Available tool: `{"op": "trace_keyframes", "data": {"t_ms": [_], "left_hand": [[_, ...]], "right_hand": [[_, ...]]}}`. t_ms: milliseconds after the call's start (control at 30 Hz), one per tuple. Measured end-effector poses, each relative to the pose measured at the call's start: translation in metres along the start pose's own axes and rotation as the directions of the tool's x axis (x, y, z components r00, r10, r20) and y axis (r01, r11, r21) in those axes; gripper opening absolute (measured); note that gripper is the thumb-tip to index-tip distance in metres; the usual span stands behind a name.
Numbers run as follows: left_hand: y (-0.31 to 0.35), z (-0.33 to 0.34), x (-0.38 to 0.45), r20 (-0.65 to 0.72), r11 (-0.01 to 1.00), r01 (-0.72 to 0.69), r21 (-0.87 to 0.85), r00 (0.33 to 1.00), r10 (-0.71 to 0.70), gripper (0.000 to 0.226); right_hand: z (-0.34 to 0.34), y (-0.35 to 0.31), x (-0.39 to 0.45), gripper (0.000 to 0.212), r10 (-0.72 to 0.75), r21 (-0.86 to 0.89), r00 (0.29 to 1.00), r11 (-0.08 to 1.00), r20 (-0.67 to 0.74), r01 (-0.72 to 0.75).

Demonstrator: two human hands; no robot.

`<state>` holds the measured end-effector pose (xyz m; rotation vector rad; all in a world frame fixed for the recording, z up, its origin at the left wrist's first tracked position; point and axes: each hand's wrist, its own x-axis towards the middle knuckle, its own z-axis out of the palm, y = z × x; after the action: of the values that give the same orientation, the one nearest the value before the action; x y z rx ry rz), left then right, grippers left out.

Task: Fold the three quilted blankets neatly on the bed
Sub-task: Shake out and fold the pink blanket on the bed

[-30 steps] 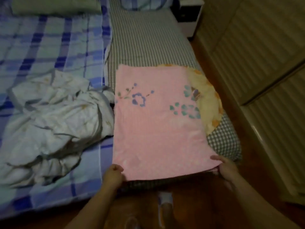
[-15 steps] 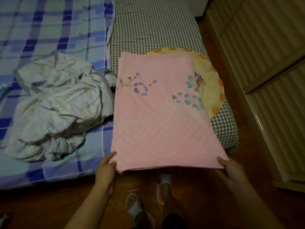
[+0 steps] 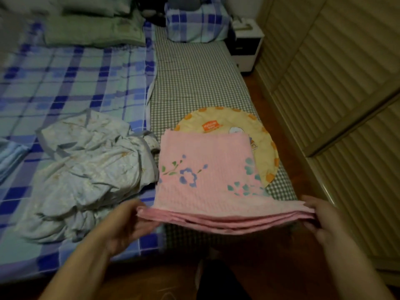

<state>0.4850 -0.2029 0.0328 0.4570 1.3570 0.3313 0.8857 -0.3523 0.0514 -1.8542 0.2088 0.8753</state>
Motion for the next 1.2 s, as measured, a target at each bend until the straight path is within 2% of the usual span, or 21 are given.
{"op": "trace_keyframes", "data": {"t_ms": [67, 167, 267, 300, 333, 367, 433, 467, 500, 567, 633, 733, 767, 833, 900, 933, 1000, 1067, 1100, 1167, 1200], "left_hand": [[0.052, 0.012, 0.021, -0.005, 0.995, -0.038, -0.087, 0.999, 0.038, 0.026], [0.13, 0.035, 0.082, -0.017, 0.98, -0.09, -0.18, 0.996, 0.088, 0.033], [0.188, 0.069, 0.157, -0.067, 0.96, -0.197, -0.201, 0.98, 0.187, 0.038], [0.197, 0.079, 0.186, -0.116, 0.947, -0.27, -0.175, 0.961, 0.253, 0.034], [0.197, 0.087, 0.215, -0.191, 0.941, -0.338, -0.027, 0.925, 0.327, 0.03], [0.188, 0.092, 0.243, -0.257, 0.906, -0.361, 0.22, 0.875, 0.411, 0.03], [0.145, 0.092, 0.29, -0.259, 0.714, -0.224, 0.664, 0.827, 0.5, 0.053], [0.12, 0.091, 0.304, -0.247, 0.624, -0.129, 0.771, 0.843, 0.478, 0.063], [0.096, 0.087, 0.314, -0.245, 0.547, -0.048, 0.835, 0.859, 0.45, 0.069], [0.065, 0.079, 0.324, -0.267, 0.49, 0.044, 0.871, 0.879, 0.395, 0.077], [0.063, 0.073, 0.33, -0.329, 0.522, 0.073, 0.85, 0.847, 0.417, 0.077], [0.088, 0.072, 0.332, -0.449, 0.621, 0.112, 0.775, 0.789, 0.418, 0.072], [0.096, 0.074, 0.331, -0.459, 0.682, 0.09, 0.726, 0.802, 0.382, 0.066], [0.107, 0.078, 0.328, -0.442, 0.817, 0.042, 0.576, 0.856, 0.267, 0.053], [0.115, 0.077, 0.325, -0.4, 0.832, 0.02, 0.555, 0.883, 0.246, 0.044], [0.118, 0.076, 0.325, -0.387, 0.781, 0.008, 0.624, 0.872, 0.3, 0.037], [0.119, 0.076, 0.323, -0.375, 0.646, -0.019, 0.763, 0.801, 0.467, 0.027], [0.118, 0.08, 0.319, -0.378, 0.573, -0.033, 0.819, 0.721, 0.581, 0.025], [0.116, 0.082, 0.317, -0.382, 0.524, 0.009, 0.851, 0.695, 0.609, 0.023], [0.112, 0.087, 0.319, -0.362, 0.371, 0.139, 0.918, 0.676, 0.642, 0.048], [0.115, 0.091, 0.322, -0.29, 0.264, 0.145, 0.954, 0.674, 0.679, 0.059]], "right_hand": [[0.031, -0.033, 0.029, 0.013, 0.034, 0.039, 0.996, 0.999, 0.077, -0.037], [0.095, -0.086, 0.102, 0.016, 0.062, 0.053, 0.986, 0.996, 0.154, -0.071], [0.165, -0.126, 0.18, 0.007, 0.048, 0.036, 0.98, 0.998, 0.191, -0.056], [0.186, -0.128, 0.204, 0.017, 0.04, -0.011, 0.982, 0.999, 0.185, -0.038], [0.206, -0.123, 0.231, 0.031, 0.04, -0.107, 0.984, 0.994, 0.171, -0.021], [0.222, -0.113, 0.251, 0.046, 0.013, -0.273, 0.99, 0.962, 0.139, 0.026], [0.241, -0.079, 0.274, 0.06, -0.092, -0.644, 0.981, 0.743, 0.171, 0.182], [0.245, -0.058, 0.284, 0.059, -0.114, -0.739, 0.969, 0.629, 0.218, 0.24], [0.245, -0.039, 0.29, 0.061, -0.103, -0.785, 0.966, 0.566, 0.236, 0.252], [0.243, -0.015, 0.302, 0.066, -0.097, -0.803, 0.973, 0.55, 0.211, 0.229], [0.241, -0.006, 0.316, 0.064, -0.151, -0.826, 0.973, 0.516, 0.174, 0.228], [0.242, -0.01, 0.319, 0.054, -0.329, -0.851, 0.932, 0.437, 0.149, 0.29], [0.244, -0.014, 0.315, 0.053, -0.321, -0.834, 0.932, 0.458, 0.167, 0.307], [0.246, -0.022, 0.312, 0.062, -0.187, -0.735, 0.955, 0.61, 0.229, 0.296], [0.244, -0.027, 0.32, 0.067, -0.11, -0.689, 0.948, 0.662, 0.298, 0.294], [0.242, -0.031, 0.322, 0.061, -0.12, -0.68, 0.932, 0.653, 0.341, 0.333], [0.241, -0.041, 0.318, 0.041, -0.223, -0.623, 0.892, 0.649, 0.394, 0.437], [0.241, -0.049, 0.306, 0.029, -0.327, -0.519, 0.867, 0.701, 0.375, 0.489], [0.241, -0.05, 0.303, 0.023, -0.36, -0.495, 0.863, 0.711, 0.354, 0.5], [0.244, -0.046, 0.308, 0.014, -0.343, -0.527, 0.89, 0.718, 0.3, 0.455], [0.245, -0.042, 0.316, 0.016, -0.28, -0.577, 0.92, 0.718, 0.273, 0.39]]}}
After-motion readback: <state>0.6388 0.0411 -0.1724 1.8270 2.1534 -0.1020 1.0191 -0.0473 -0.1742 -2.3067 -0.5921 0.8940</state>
